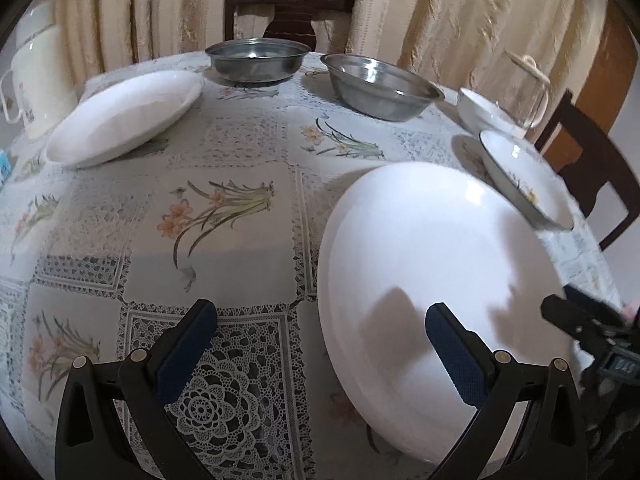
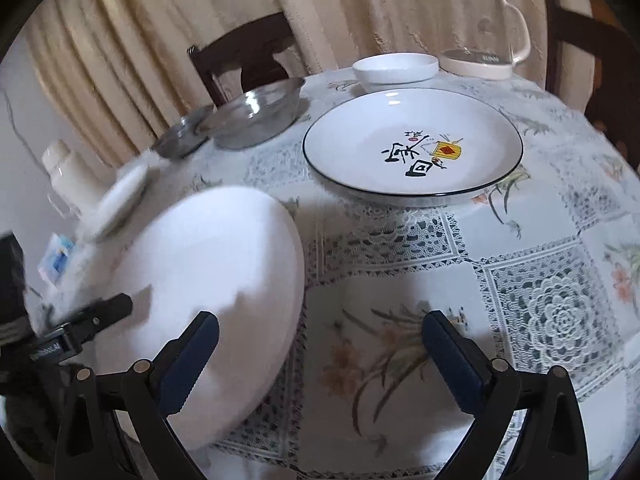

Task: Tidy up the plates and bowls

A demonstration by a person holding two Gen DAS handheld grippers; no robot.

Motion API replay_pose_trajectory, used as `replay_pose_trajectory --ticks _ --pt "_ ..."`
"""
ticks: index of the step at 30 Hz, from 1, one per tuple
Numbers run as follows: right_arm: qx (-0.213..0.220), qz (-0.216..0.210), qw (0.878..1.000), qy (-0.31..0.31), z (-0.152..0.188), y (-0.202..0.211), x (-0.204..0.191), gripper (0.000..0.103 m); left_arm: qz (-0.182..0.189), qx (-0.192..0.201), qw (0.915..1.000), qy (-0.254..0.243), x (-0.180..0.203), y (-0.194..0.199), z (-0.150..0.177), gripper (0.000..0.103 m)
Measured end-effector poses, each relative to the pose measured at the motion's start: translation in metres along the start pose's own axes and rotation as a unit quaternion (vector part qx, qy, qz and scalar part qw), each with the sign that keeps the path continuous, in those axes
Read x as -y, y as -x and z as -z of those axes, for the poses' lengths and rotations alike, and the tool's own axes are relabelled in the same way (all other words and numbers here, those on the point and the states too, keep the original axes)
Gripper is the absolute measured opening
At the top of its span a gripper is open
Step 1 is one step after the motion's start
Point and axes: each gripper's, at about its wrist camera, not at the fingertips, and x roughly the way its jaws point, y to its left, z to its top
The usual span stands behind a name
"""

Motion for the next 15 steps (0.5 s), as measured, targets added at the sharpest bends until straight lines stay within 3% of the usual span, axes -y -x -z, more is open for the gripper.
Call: replay_pose_trajectory --ticks 4,8,15 --pt "0.006 -0.025 0.999 -0.022 -0.006 -0.002 0.005 0.086 0.029 0.01 0.9987 0.04 -0.007 0.002 -0.004 0.103" --pt "0.007 -0.033 0.999 -0.019 -0.01 -0.007 0.0 0.077 0.036 0.018 0.9987 0.033 -0.001 0.0 -0.007 0.093" --pt "0.004 -0.042 0.999 -0.02 -0.013 -0.01 -0.002 0.05 0.055 0.019 0.9978 0.031 0.002 -0.003 -0.012 0.071"
